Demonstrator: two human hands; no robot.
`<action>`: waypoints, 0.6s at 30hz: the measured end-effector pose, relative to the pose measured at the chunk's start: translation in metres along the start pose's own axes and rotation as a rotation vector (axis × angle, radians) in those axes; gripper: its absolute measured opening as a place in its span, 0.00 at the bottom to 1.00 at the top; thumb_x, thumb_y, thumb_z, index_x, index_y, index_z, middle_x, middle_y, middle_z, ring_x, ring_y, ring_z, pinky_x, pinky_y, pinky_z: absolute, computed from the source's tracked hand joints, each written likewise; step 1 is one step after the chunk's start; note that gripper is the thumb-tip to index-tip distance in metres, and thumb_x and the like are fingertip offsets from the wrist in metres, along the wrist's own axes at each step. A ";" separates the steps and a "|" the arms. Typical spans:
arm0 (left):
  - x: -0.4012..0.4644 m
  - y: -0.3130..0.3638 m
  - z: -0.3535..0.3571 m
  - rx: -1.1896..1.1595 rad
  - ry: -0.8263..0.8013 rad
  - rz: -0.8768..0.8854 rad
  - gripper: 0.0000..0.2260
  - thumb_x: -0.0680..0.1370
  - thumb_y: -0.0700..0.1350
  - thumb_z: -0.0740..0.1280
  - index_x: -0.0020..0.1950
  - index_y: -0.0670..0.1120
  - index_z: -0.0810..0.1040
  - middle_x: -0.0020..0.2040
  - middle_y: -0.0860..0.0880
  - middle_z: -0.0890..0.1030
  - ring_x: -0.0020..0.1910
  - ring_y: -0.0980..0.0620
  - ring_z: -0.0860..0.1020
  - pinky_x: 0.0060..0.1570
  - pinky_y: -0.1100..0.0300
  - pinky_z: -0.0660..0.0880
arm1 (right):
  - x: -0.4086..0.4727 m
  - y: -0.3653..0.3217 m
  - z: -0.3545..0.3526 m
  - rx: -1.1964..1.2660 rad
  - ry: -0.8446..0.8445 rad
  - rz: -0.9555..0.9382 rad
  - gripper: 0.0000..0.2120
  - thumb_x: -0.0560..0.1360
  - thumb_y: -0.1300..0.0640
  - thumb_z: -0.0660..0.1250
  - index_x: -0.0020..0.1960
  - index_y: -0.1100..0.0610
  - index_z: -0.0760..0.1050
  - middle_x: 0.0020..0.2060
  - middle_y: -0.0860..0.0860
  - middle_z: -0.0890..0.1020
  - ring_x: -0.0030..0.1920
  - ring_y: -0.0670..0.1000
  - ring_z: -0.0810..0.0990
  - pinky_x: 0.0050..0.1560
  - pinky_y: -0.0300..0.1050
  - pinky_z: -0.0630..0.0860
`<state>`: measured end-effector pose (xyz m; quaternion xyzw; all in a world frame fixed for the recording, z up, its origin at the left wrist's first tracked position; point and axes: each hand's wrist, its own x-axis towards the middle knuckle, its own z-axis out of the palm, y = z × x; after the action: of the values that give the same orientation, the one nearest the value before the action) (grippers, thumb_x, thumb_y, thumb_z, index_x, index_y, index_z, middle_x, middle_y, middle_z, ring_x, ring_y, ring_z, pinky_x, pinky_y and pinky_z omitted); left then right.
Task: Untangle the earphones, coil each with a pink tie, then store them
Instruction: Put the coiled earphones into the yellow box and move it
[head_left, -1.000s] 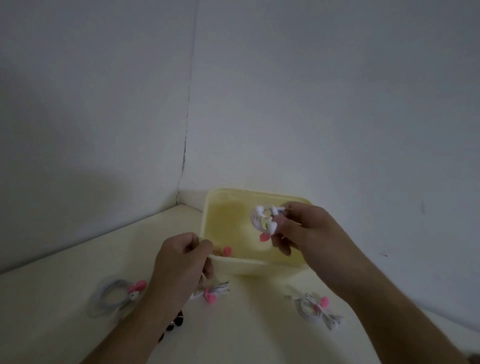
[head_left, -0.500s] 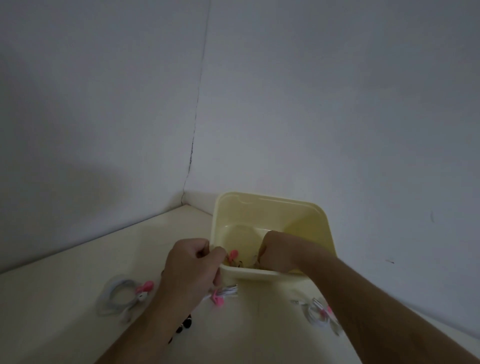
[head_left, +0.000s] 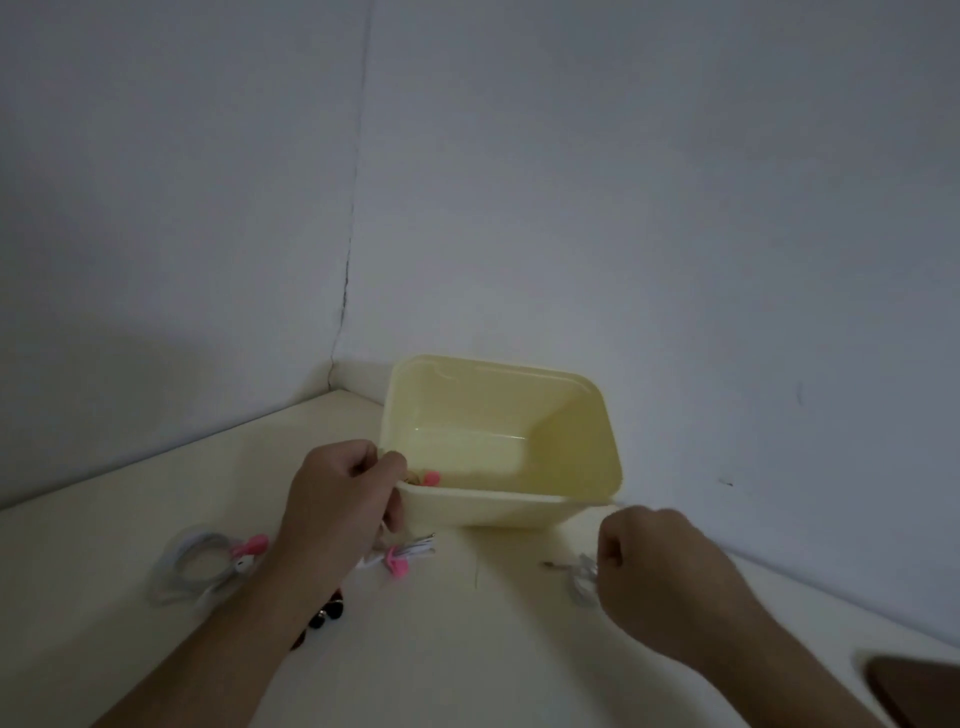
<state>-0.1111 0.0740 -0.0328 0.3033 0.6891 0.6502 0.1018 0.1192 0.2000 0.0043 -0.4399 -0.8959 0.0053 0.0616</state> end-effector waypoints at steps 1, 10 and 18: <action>0.000 0.000 0.000 0.005 -0.001 0.004 0.12 0.76 0.40 0.67 0.35 0.34 0.74 0.28 0.39 0.81 0.24 0.49 0.72 0.26 0.59 0.68 | 0.001 0.006 0.009 -0.037 0.013 0.006 0.07 0.77 0.48 0.62 0.46 0.51 0.74 0.47 0.47 0.81 0.46 0.52 0.80 0.46 0.48 0.78; 0.000 -0.004 0.001 0.028 0.018 0.029 0.14 0.76 0.39 0.67 0.30 0.39 0.72 0.27 0.39 0.80 0.24 0.48 0.73 0.30 0.59 0.68 | 0.021 0.021 0.059 0.107 0.008 -0.105 0.10 0.79 0.48 0.66 0.42 0.48 0.69 0.47 0.45 0.73 0.50 0.51 0.74 0.45 0.47 0.72; 0.001 -0.005 0.001 0.010 0.009 0.026 0.15 0.76 0.38 0.67 0.29 0.41 0.72 0.27 0.38 0.80 0.24 0.48 0.72 0.31 0.58 0.69 | 0.022 0.032 0.047 0.379 -0.016 -0.228 0.10 0.84 0.52 0.66 0.45 0.53 0.77 0.45 0.46 0.80 0.45 0.47 0.77 0.48 0.37 0.72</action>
<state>-0.1130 0.0759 -0.0379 0.3099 0.6887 0.6495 0.0888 0.1257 0.2387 -0.0416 -0.3164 -0.9233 0.1699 0.1363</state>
